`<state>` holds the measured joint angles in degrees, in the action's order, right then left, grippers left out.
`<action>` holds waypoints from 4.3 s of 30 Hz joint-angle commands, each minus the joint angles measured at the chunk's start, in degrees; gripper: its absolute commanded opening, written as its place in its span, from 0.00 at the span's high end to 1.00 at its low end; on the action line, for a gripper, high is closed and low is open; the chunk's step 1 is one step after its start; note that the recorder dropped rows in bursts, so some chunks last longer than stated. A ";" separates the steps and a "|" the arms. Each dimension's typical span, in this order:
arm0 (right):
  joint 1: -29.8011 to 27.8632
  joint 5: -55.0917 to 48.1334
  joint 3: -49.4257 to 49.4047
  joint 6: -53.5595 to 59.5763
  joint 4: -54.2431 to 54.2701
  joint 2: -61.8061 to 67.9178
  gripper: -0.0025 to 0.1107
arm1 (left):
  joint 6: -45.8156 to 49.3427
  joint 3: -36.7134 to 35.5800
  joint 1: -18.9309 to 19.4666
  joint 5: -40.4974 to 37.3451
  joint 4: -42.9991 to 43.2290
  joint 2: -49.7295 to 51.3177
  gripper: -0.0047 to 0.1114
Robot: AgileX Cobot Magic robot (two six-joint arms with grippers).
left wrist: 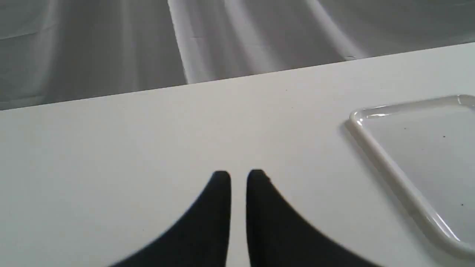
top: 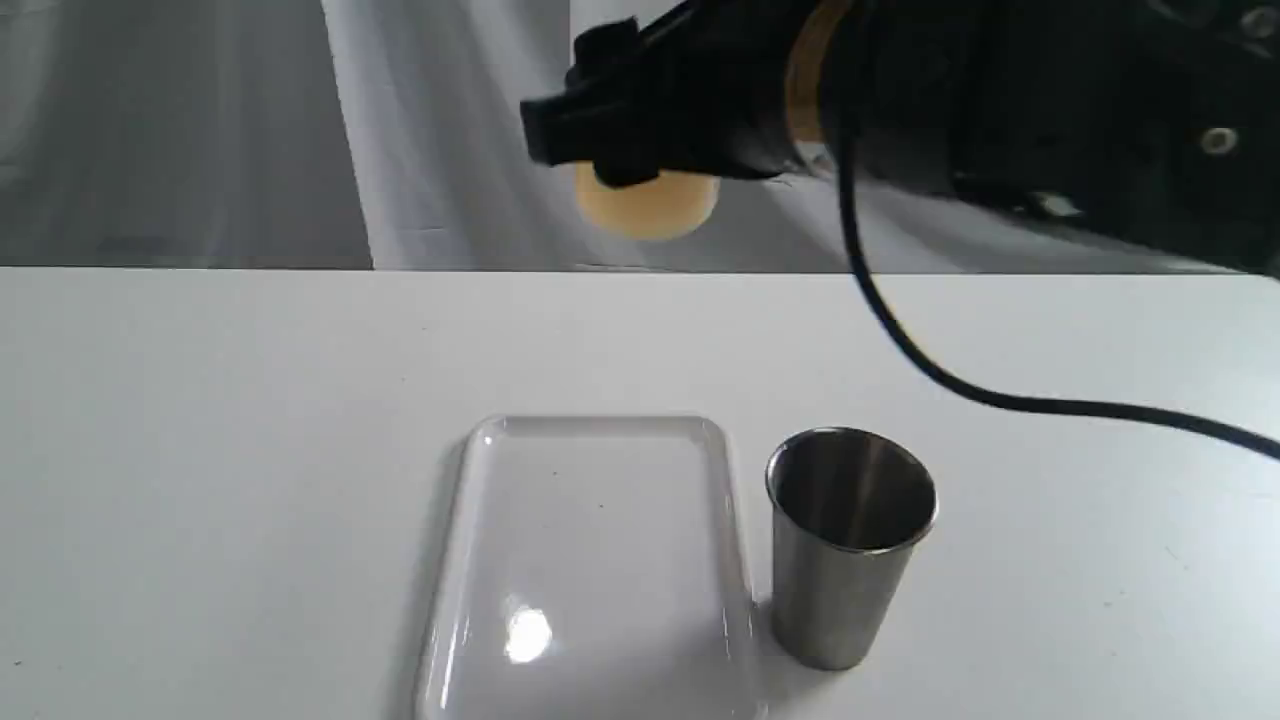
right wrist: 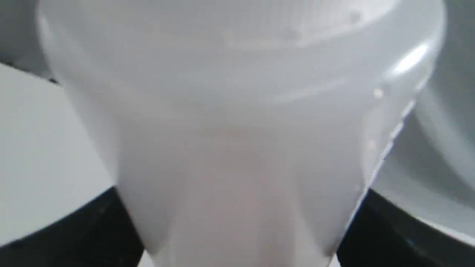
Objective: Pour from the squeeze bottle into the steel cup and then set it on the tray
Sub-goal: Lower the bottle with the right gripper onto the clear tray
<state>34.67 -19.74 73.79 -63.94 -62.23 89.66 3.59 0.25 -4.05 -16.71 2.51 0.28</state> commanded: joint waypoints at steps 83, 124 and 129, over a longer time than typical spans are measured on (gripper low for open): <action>1.31 37.46 -15.83 86.62 88.39 22.79 0.54 | -0.10 -0.25 -0.18 0.37 0.03 -0.28 0.89; 1.31 32.14 -15.83 86.62 88.54 22.79 0.54 | -0.10 -0.25 -0.18 0.37 0.03 -0.28 0.89; 1.31 32.14 -15.83 86.62 88.54 22.79 0.43 | -0.10 -0.25 -0.18 0.37 0.03 -0.28 0.89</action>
<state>35.99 12.62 58.25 22.40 26.34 113.13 3.59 0.25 -4.05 -16.71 2.51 0.28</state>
